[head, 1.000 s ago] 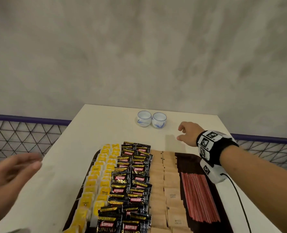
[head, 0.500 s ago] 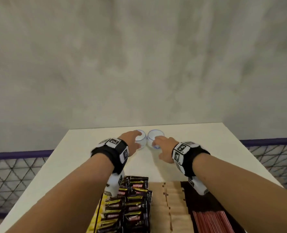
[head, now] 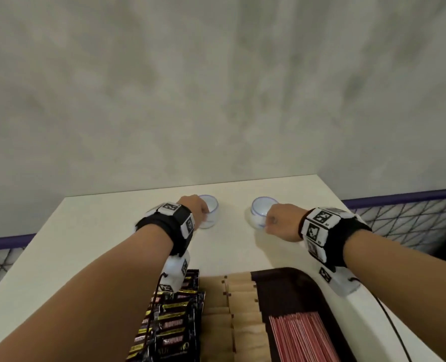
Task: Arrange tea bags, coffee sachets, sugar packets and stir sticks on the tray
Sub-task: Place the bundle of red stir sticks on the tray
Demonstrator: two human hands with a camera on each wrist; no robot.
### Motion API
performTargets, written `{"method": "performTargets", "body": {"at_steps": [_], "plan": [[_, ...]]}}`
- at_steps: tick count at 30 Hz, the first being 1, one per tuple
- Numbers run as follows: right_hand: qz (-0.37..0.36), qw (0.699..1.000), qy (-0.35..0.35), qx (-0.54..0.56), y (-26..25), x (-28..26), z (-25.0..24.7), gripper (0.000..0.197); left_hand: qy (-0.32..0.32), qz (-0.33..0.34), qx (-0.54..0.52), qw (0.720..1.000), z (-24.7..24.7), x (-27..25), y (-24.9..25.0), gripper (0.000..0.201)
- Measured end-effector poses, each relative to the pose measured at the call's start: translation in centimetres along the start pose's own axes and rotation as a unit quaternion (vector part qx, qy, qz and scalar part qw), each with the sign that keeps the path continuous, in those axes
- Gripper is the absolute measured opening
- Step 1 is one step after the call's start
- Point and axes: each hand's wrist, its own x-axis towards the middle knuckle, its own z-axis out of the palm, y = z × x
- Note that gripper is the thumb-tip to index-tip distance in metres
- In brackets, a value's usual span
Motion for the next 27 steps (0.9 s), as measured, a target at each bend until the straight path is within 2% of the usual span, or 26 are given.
{"method": "performTargets", "body": {"at_steps": [6, 8, 10, 13, 19, 22, 24, 27], "plan": [[0.059, 0.997, 0.023, 0.046, 6.3, -8.3, 1.7, 0.037, -0.029, 0.056, -0.031, 0.998, 0.6, -0.7, 6.3, 0.030], [0.066, 0.995, 0.035, 0.064, 7.7, -11.5, 2.5, 0.031, -0.054, 0.074, -0.049, 0.995, 1.1, -0.8, 8.9, 0.030], [0.064, 0.993, 0.052, 0.086, 8.8, -14.6, 4.1, 0.016, -0.077, 0.099, -0.059, 0.990, 1.6, -1.3, 11.6, 0.033], [0.082, 0.986, 0.072, 0.123, 10.2, -18.1, 6.9, 0.015, -0.091, 0.147, -0.086, 0.981, 2.5, -2.9, 15.3, 0.032], [0.017, 0.983, 0.132, 0.129, 8.8, -24.1, 9.4, 0.015, -0.081, 0.236, -0.132, 0.959, 3.9, -6.6, 19.5, 0.028], [0.033, 0.990, 0.092, 0.104, 8.1, -25.7, 10.7, 0.027, -0.088, 0.246, -0.149, 0.954, 4.5, -8.2, 20.2, 0.025], [0.019, 0.989, 0.110, 0.099, 7.0, -26.6, 10.9, 0.023, -0.095, 0.246, -0.152, 0.953, 5.1, -8.9, 20.1, 0.024], [-0.052, 0.988, 0.134, 0.059, 6.0, -27.9, 11.5, 0.016, -0.086, 0.252, -0.151, 0.952, 5.7, -9.8, 19.7, 0.022]]}}
